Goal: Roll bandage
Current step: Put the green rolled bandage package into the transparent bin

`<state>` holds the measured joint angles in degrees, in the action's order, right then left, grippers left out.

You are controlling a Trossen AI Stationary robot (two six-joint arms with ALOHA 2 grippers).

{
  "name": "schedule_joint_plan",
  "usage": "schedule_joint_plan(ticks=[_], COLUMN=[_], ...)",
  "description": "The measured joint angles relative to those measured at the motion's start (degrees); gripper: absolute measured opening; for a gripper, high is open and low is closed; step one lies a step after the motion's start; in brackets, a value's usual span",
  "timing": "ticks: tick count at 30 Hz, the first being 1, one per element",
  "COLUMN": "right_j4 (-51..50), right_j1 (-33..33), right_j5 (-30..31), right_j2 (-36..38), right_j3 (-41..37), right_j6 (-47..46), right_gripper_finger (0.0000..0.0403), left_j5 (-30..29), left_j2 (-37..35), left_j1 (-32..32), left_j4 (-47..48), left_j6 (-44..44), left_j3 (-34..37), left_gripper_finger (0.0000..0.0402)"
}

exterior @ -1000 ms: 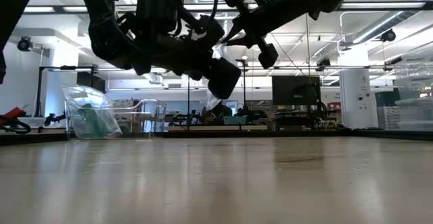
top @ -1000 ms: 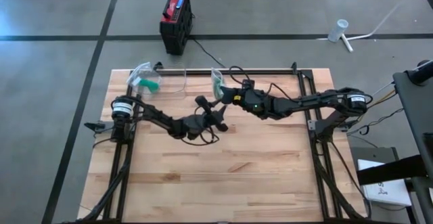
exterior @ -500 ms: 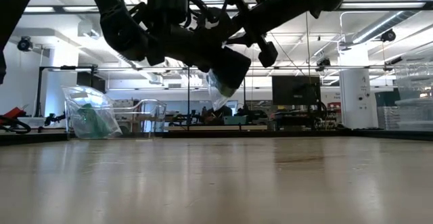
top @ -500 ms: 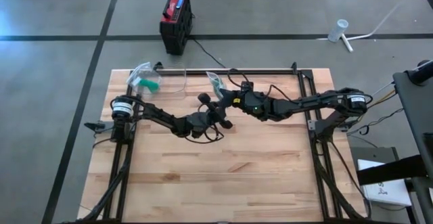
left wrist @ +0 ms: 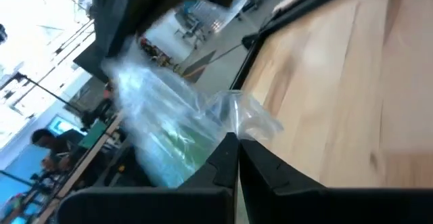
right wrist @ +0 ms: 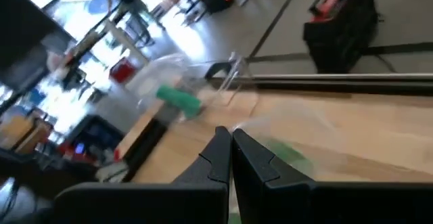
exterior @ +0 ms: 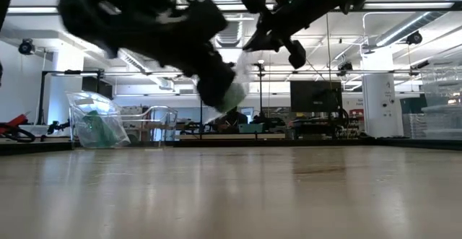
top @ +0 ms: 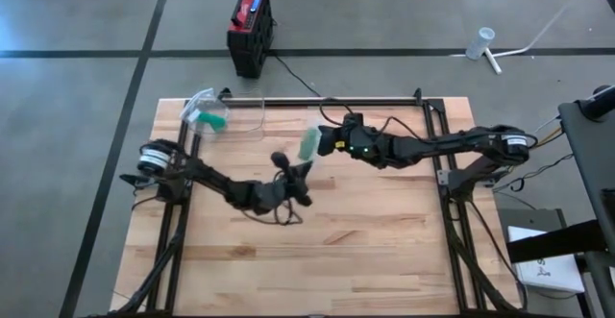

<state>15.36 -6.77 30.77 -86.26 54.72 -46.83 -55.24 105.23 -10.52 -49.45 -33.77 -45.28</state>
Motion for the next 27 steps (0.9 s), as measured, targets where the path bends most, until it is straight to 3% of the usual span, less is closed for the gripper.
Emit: schedule_joint_plan(ticks=[4,8,15,19,22,27], right_j4=[-4.27,-9.32,-12.36,-16.26,-19.64,-24.15], right_j1=[-1.17,-1.48,-0.75,-0.72,-0.87,-1.45], right_j5=[-6.93,-10.91,-14.98,-15.68,-15.50,-15.78], right_j2=[3.51,4.49,-0.33,-6.15,-12.10,-21.26], right_j3=[0.47,3.27,13.87,23.94,32.50,48.08], right_j6=[5.19,9.36,18.17,24.74,29.99,39.02], right_gripper_finger=[0.0000,0.0000,0.0000,0.0000,0.0000,0.0000], left_j5=[-4.13,-4.09,-3.84,-5.76,-6.65,-1.71], left_j2=[-4.72,-10.39,-23.73,-35.55,-45.75,-61.28], left_j1=[-2.76,-3.21,-4.83,-8.62,-12.85,-20.97], left_j4=[0.48,0.62,4.39,16.33,31.34,53.22], left_j6=[1.99,4.80,5.79,12.90,22.36,35.99], left_j3=[6.82,13.10,20.88,23.31,23.03,17.19], left_gripper_finger=[0.0000,0.0000,0.0021,0.0056,0.0088,0.0137])
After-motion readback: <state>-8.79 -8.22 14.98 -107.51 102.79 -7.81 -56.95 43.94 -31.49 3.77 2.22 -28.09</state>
